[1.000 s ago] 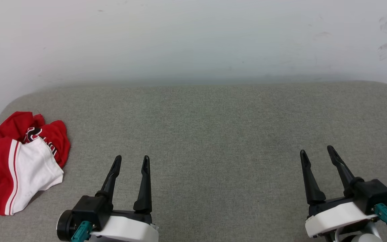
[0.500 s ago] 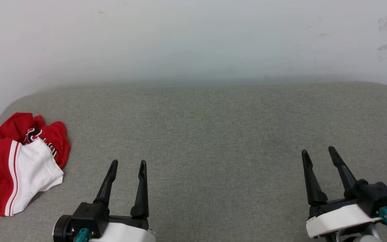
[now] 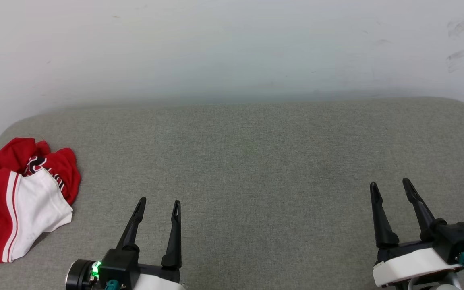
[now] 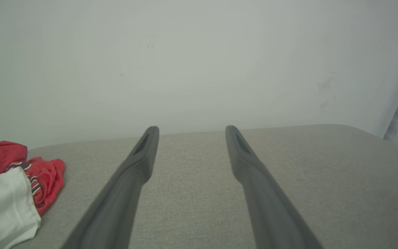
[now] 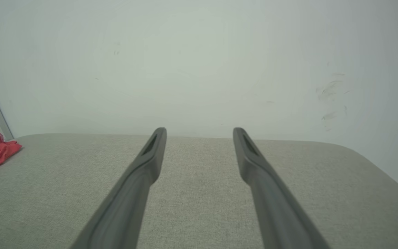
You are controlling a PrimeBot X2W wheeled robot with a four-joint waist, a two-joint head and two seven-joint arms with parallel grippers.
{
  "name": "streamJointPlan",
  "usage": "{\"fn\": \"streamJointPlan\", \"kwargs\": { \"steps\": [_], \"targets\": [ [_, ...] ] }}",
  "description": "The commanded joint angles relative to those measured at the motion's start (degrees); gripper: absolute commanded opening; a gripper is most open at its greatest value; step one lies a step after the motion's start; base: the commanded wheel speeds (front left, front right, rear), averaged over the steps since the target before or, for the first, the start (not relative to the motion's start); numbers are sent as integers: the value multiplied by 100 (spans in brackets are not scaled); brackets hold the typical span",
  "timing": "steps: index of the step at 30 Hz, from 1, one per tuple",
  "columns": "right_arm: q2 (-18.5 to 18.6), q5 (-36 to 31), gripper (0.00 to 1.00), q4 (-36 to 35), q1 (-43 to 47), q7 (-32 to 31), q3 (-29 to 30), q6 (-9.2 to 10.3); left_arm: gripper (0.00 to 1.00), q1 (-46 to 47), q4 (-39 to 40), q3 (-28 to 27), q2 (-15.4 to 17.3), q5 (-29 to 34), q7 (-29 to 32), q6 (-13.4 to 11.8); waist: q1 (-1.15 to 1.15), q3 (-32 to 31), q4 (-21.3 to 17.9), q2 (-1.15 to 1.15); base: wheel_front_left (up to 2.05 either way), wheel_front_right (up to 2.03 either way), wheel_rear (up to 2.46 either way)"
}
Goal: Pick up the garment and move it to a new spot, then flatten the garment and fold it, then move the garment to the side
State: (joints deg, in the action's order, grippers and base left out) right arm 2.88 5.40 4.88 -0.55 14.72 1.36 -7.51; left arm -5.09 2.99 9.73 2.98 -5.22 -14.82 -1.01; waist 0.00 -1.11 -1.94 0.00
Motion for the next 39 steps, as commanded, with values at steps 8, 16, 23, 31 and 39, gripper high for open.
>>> {"fn": "streamJointPlan", "kwargs": {
  "steps": [8,16,23,31,39],
  "targets": [
    [-2,-48,100,21,88,49,-101,4,100,-29,-57,46,-14,13,-41,-18,0,-3,45,0,0,0,0],
    [-2,15,100,59,155,49,-260,4,100,-55,-180,-9,-12,-34,-41,-14,0,-34,379,0,0,0,0],
    [-1,65,100,94,183,49,-359,4,100,-96,-226,-114,-13,26,-41,-1,0,-79,857,0,0,0,0],
    [-2,163,100,132,210,49,-484,4,100,-158,-268,-235,-14,106,-41,99,0,-110,1440,0,0,0,0],
    [-1,233,100,169,249,49,-564,4,100,-178,-269,-307,-15,46,-41,170,0,-142,1957,0,0,0,0]
  ]
}}
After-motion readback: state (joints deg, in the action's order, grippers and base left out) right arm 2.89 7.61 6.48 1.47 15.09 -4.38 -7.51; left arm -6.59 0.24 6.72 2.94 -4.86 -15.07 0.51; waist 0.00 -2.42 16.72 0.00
